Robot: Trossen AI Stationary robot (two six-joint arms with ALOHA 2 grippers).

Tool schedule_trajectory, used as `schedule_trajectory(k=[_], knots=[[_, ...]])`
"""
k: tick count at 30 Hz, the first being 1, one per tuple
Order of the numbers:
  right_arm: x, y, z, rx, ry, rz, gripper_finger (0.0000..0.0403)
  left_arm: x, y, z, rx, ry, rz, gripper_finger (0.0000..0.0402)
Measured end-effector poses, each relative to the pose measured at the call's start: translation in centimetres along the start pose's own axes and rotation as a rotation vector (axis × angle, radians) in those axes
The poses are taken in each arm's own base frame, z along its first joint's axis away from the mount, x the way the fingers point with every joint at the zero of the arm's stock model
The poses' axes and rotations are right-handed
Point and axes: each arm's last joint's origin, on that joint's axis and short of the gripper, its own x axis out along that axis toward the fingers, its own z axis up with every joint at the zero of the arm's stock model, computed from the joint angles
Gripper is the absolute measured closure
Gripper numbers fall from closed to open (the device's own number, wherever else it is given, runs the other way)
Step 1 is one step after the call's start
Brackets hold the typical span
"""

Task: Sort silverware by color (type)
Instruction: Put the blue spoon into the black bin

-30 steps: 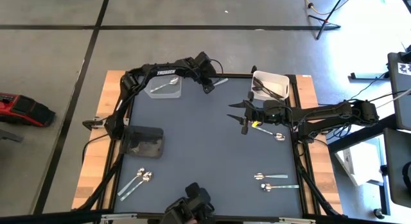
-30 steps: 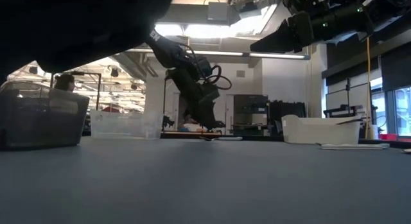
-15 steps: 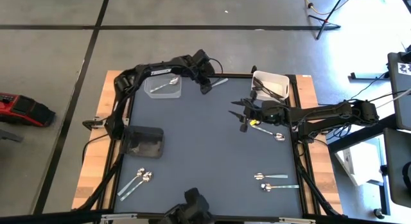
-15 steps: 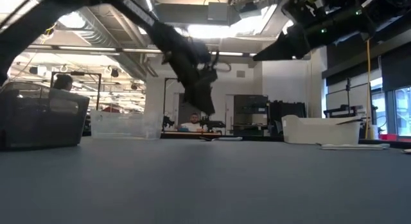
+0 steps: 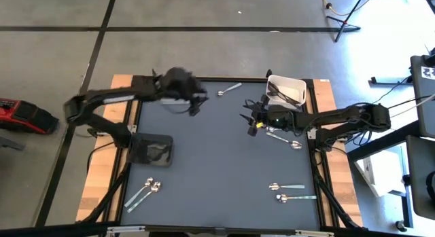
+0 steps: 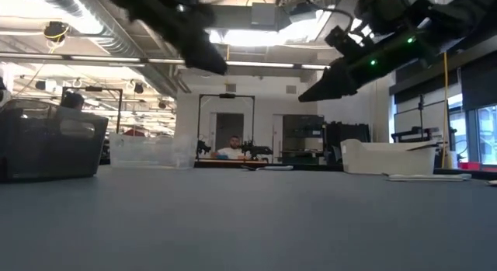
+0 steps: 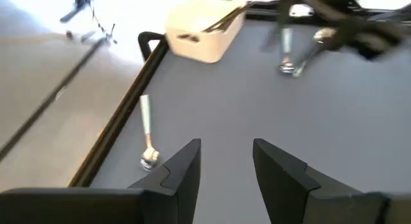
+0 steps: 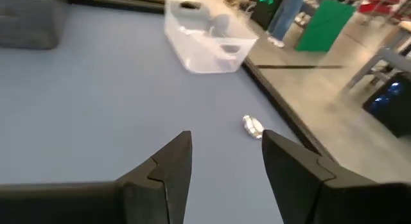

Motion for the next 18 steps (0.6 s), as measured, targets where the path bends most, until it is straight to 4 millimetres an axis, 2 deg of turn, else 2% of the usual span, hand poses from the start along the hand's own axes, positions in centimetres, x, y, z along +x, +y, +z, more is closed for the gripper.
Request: schedule_trajectory(k=[4,7,12,18], knots=[[1.1,-1.2,-0.3,0.029,-0.023,0.000,0.0224,-3.1,-2.6,-3.0,0.003,-0.087,-0.054,0.0264],[2.1,-2.1,-0.3,0.040,-0.008,0.007,0.0224,-4.4,-4.4,-5.5,0.007,-0.146,-0.114,0.0264],[5.1,-3.0,-0.4,0.049,0.036,0.033,0.0224,-5.0,-6.3,-8.8,0.015,-0.268,-0.190,0.0264],[9.6,-4.7,-0.3,0.006,0.225,0.097,0.0224,-5.0,-6.6,-9.8,0.023,-0.263,-0.205,0.0264]])
